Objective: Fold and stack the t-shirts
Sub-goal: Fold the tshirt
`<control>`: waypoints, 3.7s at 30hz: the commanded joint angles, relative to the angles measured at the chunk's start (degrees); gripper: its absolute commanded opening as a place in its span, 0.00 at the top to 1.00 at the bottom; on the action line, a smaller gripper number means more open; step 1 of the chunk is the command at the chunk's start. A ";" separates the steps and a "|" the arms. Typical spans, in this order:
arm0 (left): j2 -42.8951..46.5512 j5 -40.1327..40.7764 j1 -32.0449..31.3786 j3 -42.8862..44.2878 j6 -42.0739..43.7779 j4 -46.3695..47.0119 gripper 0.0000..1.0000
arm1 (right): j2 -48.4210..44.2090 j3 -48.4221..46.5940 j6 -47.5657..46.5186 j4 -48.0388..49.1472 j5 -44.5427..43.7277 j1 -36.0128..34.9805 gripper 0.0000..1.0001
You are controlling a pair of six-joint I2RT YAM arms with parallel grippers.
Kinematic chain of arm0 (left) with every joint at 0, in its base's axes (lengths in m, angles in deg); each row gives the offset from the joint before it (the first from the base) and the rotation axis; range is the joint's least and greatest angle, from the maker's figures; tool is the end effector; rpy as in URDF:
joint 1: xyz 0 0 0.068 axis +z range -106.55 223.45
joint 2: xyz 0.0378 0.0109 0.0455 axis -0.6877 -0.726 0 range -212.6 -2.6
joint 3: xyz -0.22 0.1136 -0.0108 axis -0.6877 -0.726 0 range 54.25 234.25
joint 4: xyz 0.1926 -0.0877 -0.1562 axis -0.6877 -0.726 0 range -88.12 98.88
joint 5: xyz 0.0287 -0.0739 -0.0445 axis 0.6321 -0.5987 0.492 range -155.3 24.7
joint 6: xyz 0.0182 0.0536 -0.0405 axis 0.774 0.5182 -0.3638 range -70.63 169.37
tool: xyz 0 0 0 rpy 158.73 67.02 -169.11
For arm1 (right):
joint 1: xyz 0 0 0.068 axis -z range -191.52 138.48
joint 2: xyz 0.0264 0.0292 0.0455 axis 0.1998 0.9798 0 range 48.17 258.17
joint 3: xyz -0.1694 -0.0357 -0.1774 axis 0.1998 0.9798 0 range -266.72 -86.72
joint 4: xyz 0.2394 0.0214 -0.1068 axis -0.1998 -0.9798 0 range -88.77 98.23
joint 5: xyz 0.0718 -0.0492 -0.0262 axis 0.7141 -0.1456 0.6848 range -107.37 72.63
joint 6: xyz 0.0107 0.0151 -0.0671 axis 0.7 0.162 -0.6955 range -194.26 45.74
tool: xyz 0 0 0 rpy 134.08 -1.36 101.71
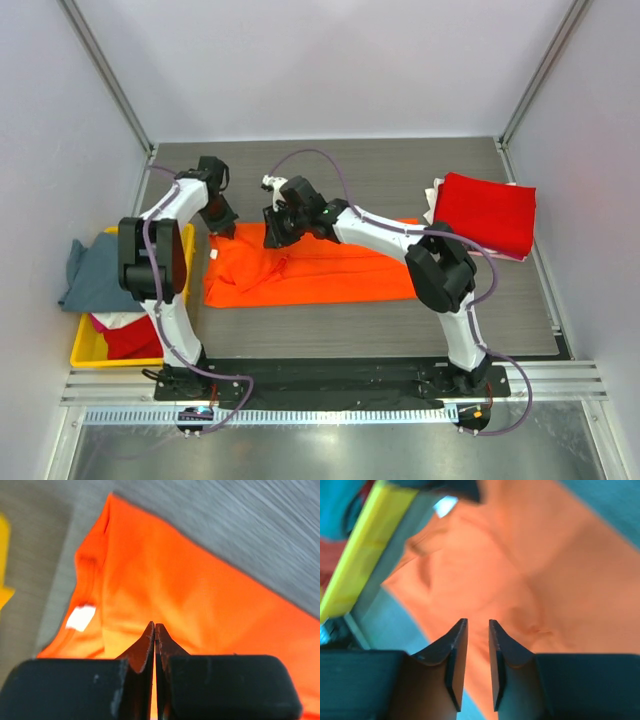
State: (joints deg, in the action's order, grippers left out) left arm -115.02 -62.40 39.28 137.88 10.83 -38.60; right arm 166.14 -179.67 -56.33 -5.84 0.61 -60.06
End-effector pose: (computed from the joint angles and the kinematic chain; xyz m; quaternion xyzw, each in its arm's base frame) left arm 0.3860 -0.0253 0.1406 -0.2962 0.9473 -0.0201 0.1204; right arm 0.3046 0.3712 0.1932 -0.3001 0.8425 0.3507 0.2777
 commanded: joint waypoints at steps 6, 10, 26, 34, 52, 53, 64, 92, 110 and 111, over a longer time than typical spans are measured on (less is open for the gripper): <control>17.31 -2.71 -1.72 -10.32 -1.18 2.48 1.00 | 5.42 -7.69 5.09 -4.65 -13.85 0.11 0.83; 21.89 -6.58 -3.74 -18.92 -4.33 8.26 1.00 | 6.74 -5.24 5.88 -4.83 -11.92 -0.07 0.90; 21.00 -3.97 -6.21 -33.01 -9.88 20.50 1.00 | -0.36 9.45 9.49 1.23 -16.13 -0.51 0.96; 27.34 4.30 -6.21 -30.29 -7.69 12.68 1.00 | -5.56 9.19 8.35 1.06 -21.14 -0.86 0.94; 38.68 7.73 -6.21 -36.00 -10.49 13.74 1.00 | 2.00 5.67 8.43 0.88 -16.39 -3.50 0.95; 38.85 7.91 -6.21 -35.82 -10.50 13.39 1.00 | 2.35 5.67 8.61 0.79 -16.48 -3.50 0.95; 45.36 10.99 -6.21 -37.58 -11.11 13.99 1.00 | -3.35 7.07 8.17 0.53 -22.28 -3.50 0.95; 23.75 10.02 -9.37 -28.01 -13.49 15.41 1.00 | -40.10 44.69 14.94 -16.61 -44.96 9.95 0.99; 0.98 15.12 -11.13 -11.40 -11.56 8.90 1.00 | -30.17 50.58 19.06 -14.94 -42.50 8.46 0.99; 0.28 15.12 -11.22 -9.21 -11.20 8.73 1.00 | -30.00 50.67 19.68 -15.46 -42.50 7.93 0.99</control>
State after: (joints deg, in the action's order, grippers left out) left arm -110.74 -49.88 28.07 126.19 -1.74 -28.31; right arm 134.34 -130.84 -39.96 -20.92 -43.41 -50.57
